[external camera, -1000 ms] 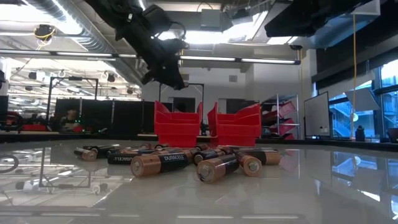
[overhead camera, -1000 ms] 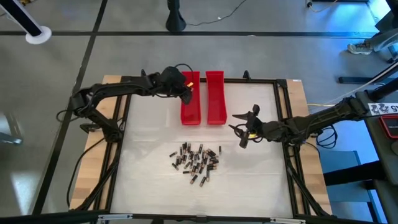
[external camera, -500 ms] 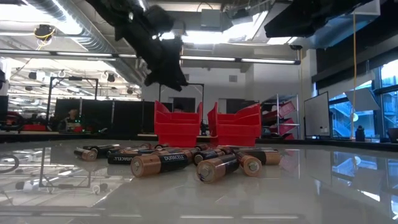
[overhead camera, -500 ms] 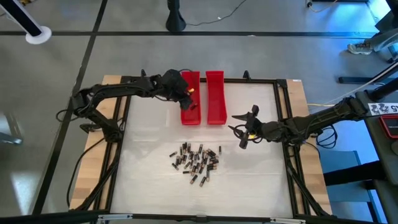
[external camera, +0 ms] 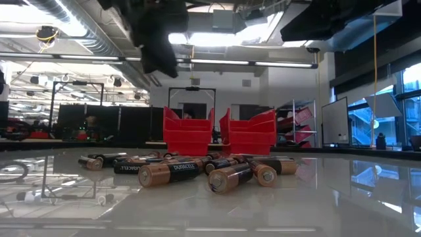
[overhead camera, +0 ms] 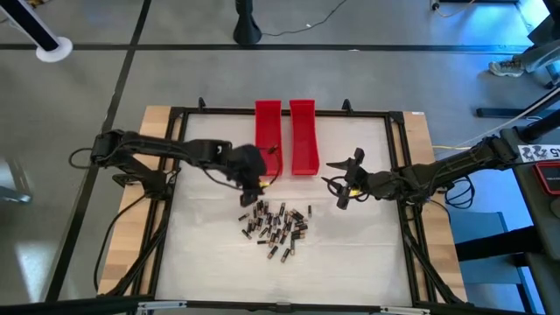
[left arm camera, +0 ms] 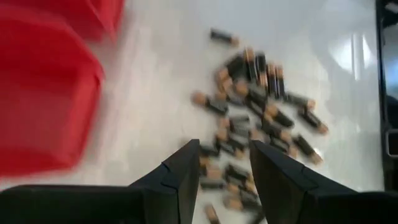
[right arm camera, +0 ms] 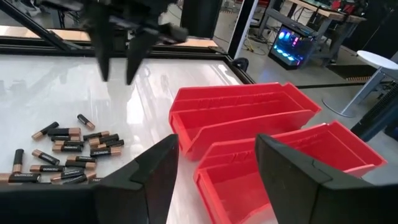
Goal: Sort batteries
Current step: Put the large black battery into the left red bin
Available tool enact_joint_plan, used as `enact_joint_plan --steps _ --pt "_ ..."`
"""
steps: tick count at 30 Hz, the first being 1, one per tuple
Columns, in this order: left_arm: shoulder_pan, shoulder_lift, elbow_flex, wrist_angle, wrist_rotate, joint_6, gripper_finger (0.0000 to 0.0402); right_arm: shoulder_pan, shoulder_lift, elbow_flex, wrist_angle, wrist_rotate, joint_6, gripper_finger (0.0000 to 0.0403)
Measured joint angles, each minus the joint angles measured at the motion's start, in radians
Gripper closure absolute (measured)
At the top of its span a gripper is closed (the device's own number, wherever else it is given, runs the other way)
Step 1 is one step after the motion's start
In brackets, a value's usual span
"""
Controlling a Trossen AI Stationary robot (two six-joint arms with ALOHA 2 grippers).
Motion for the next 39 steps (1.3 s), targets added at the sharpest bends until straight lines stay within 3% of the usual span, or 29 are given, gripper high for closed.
enact_joint_plan --steps 7,12,15,24,27,32,39 --pt "-0.113 0.000 0.000 -0.129 -0.016 -0.022 0.0270 0.000 0.000 0.000 0.019 0.000 0.021 0.0189" --pt "-0.141 0.004 0.000 -0.077 -0.216 -0.220 0.0270 0.000 0.000 0.000 0.019 0.000 0.044 0.0189" --pt "-0.142 0.008 0.000 -0.040 -0.261 -0.238 0.0270 0.000 0.000 0.000 0.019 -0.011 0.046 0.0189" --pt "-0.193 0.040 0.000 -0.071 -0.228 0.122 0.0270 0.000 0.000 0.000 0.019 -0.176 0.047 0.0189" --pt "-0.207 0.054 0.000 -0.080 -0.223 0.014 0.0270 0.000 0.001 0.000 0.017 -0.184 0.047 0.0189" --pt "-0.207 0.066 0.000 -0.070 -0.227 -0.326 0.0270 0.000 0.001 0.000 0.017 -0.179 0.044 0.0189" --pt "-0.209 0.065 0.000 -0.072 -0.226 -0.355 0.0270 0.000 0.000 0.000 0.023 -0.168 0.020 0.0189"
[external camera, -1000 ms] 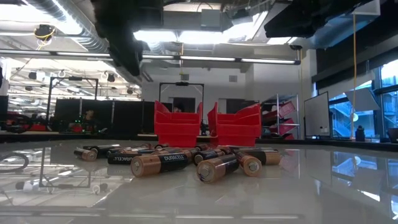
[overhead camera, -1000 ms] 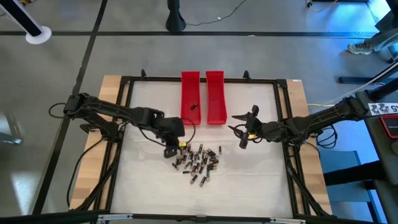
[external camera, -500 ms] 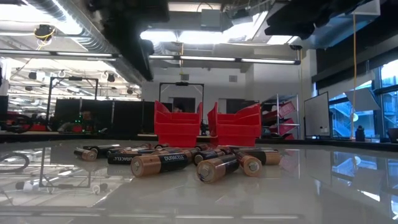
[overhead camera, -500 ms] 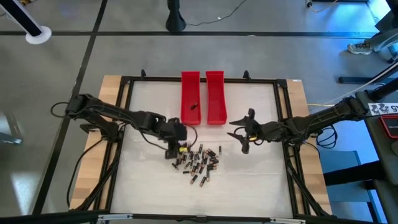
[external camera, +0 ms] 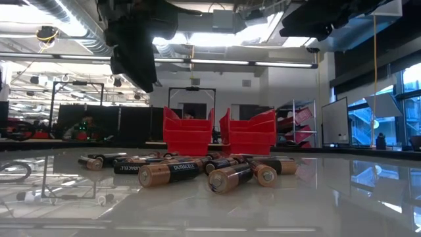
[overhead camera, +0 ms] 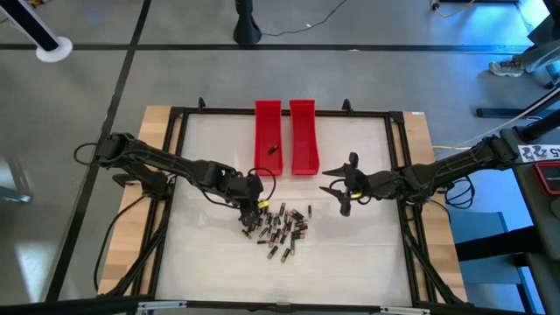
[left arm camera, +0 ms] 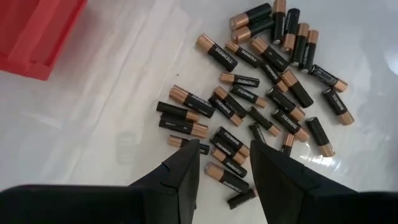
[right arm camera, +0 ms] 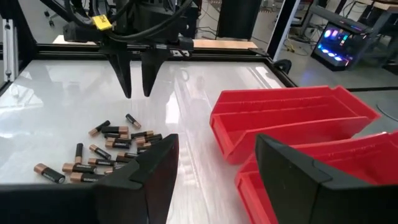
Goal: Sort batteries
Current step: Put the large black battery into the left red bin
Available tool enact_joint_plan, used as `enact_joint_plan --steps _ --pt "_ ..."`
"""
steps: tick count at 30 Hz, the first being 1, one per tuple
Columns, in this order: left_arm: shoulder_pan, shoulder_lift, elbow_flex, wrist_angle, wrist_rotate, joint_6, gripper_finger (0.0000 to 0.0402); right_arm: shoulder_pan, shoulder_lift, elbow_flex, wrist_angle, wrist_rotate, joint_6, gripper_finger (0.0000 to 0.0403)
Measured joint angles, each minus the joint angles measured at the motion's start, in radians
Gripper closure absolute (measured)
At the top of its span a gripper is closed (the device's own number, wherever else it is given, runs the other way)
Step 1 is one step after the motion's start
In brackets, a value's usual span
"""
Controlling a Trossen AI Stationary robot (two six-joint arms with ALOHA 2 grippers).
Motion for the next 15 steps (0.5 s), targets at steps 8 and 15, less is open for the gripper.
enact_joint_plan --steps 8,15 --pt "0.003 0.000 0.000 0.000 0.000 0.016 0.0270 0.000 0.000 0.000 0.000 0.009 0.000 0.0189" --pt "0.004 0.000 0.000 0.001 0.000 0.093 0.0270 0.000 0.000 0.000 -0.001 0.027 -0.001 0.0189"
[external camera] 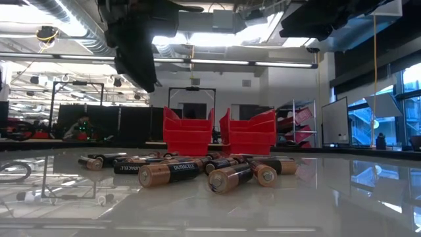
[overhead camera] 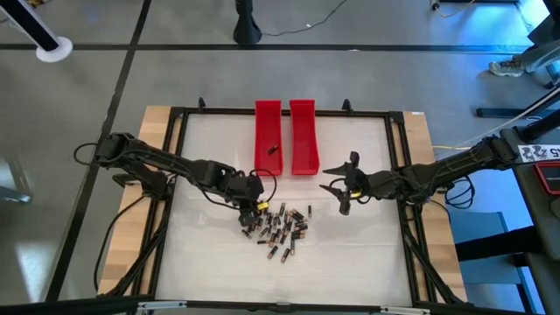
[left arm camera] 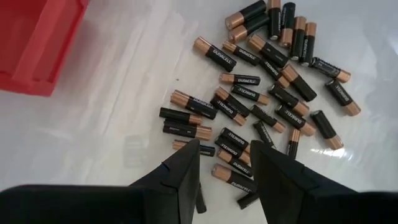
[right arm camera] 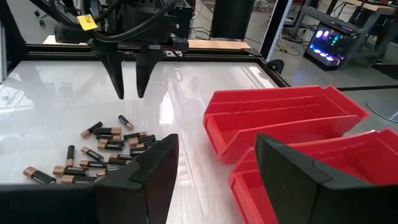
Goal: Sort batteries
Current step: Put the large black battery into the left red bin
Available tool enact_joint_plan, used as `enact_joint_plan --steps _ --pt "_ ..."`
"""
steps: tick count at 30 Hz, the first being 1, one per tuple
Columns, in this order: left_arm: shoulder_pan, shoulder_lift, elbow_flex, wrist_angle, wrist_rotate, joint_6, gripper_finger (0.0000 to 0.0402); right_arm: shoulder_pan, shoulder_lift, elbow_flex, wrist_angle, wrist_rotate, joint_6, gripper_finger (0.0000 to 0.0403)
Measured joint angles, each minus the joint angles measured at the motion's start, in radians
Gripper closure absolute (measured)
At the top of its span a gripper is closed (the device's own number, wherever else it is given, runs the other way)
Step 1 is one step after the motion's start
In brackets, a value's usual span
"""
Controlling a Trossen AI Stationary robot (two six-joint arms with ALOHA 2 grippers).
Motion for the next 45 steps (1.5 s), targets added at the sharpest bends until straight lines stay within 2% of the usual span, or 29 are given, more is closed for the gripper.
enact_joint_plan --steps 6,10,16,25,32,45 --pt "0.015 0.000 0.000 0.001 -0.001 -0.058 0.0270 0.000 0.002 0.000 -0.016 0.000 0.000 0.0189" --pt "0.014 0.000 0.000 0.005 -0.007 -0.157 0.0270 0.000 0.011 0.000 -0.064 -0.009 0.005 0.0189" --pt "-0.013 0.021 0.000 0.015 -0.043 -0.310 0.0270 0.000 0.047 0.001 -0.148 -0.020 0.104 0.0189" --pt "-0.093 0.091 0.000 0.062 -0.059 -0.534 0.0270 0.000 0.132 0.000 -0.128 -0.165 0.154 0.0189" --pt "-0.140 0.091 0.006 0.055 -0.144 -0.655 0.0270 0.000 0.160 0.000 -0.132 -0.227 0.175 0.0189" --pt "-0.221 0.134 0.050 -0.098 -0.177 -0.846 0.0270 0.001 0.167 0.000 -0.125 -0.226 0.187 0.0189"
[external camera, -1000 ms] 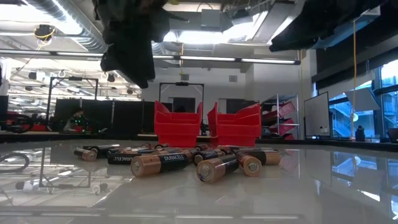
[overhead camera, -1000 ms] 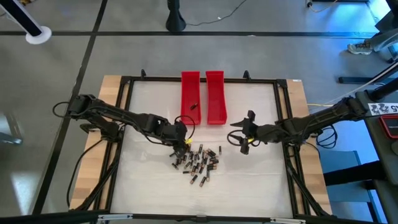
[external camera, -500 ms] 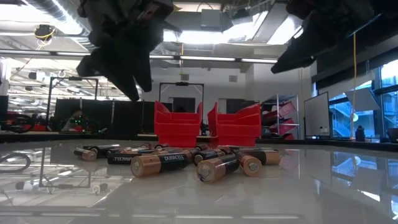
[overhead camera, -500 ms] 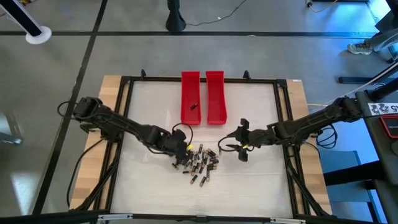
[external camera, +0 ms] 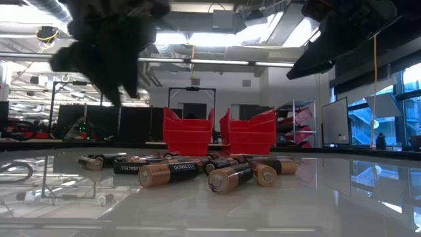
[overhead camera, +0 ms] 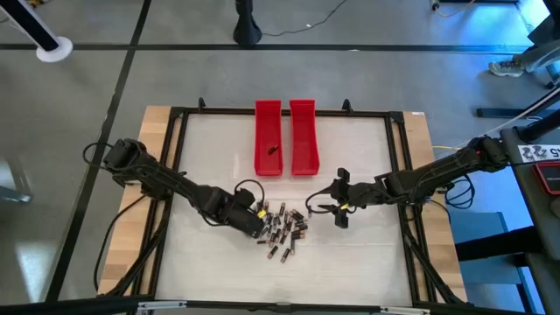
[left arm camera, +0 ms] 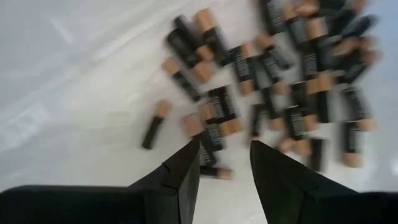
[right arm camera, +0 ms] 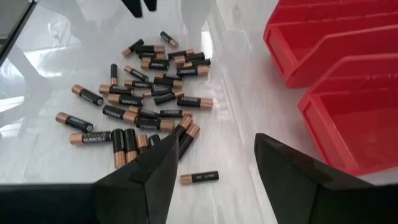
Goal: Sort batteries
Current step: Put the large black battery into the left red bin
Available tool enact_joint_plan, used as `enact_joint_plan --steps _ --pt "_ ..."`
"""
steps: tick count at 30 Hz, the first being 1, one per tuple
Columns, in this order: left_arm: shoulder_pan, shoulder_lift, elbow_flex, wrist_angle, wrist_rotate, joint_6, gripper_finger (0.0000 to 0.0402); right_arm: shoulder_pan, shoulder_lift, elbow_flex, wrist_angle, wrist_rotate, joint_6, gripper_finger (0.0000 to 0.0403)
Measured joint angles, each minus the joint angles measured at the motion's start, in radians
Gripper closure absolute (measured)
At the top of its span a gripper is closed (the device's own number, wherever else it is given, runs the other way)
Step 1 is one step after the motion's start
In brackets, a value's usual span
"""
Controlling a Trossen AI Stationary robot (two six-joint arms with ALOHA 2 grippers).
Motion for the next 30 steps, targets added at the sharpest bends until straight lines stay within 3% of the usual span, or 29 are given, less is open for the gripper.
enact_joint_plan --steps 30 --pt "-0.018 0.168 0.003 0.040 0.051 -0.010 0.0270 -0.001 0.000 0.000 0.071 0.054 -0.064 0.0189"
